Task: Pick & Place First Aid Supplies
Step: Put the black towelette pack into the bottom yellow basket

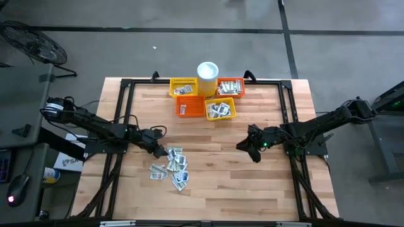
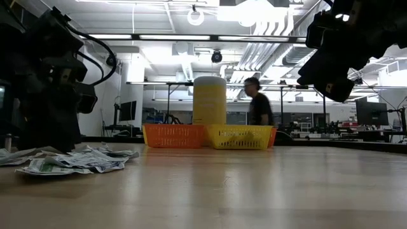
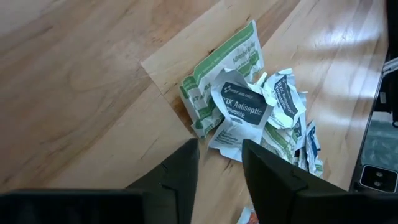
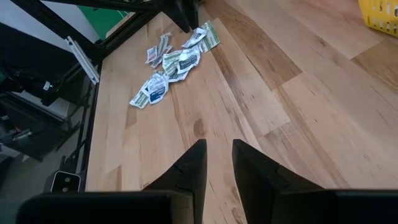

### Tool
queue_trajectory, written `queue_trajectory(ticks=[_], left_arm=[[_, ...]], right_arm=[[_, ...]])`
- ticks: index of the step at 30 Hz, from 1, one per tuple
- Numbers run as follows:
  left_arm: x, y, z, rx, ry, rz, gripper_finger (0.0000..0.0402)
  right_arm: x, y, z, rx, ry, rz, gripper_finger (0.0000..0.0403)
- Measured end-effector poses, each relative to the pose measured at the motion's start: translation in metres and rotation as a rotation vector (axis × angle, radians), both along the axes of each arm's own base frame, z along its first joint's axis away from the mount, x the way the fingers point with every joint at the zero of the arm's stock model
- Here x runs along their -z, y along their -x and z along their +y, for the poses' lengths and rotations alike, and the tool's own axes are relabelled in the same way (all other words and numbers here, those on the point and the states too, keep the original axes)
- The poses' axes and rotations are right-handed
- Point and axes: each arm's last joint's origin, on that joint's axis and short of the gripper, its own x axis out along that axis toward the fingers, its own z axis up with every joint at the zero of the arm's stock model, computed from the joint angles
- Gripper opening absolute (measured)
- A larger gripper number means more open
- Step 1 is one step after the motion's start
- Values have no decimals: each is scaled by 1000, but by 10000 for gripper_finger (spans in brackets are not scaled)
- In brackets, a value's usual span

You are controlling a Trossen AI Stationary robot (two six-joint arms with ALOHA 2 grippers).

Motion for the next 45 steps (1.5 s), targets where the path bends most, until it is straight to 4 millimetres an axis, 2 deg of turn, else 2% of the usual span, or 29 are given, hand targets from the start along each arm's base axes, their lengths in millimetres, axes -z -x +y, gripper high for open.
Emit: queue_trajectory(ticks=[11, 26, 33, 45], left_arm=[[-6, -5, 0, -26, 7, -81, 77], [-7, -6, -2, 26, 30, -92, 4], [-8, -7, -3, 47, 50, -107, 2], [-19, -14, -4, 44, 86, -240, 1]], right_arm=[[0, 0, 0, 1, -2, 0, 71], [0, 0, 0, -3, -4, 1, 71], [0, 0, 0, -3, -4, 1, 71], [0, 0, 0, -4, -4, 1, 71]])
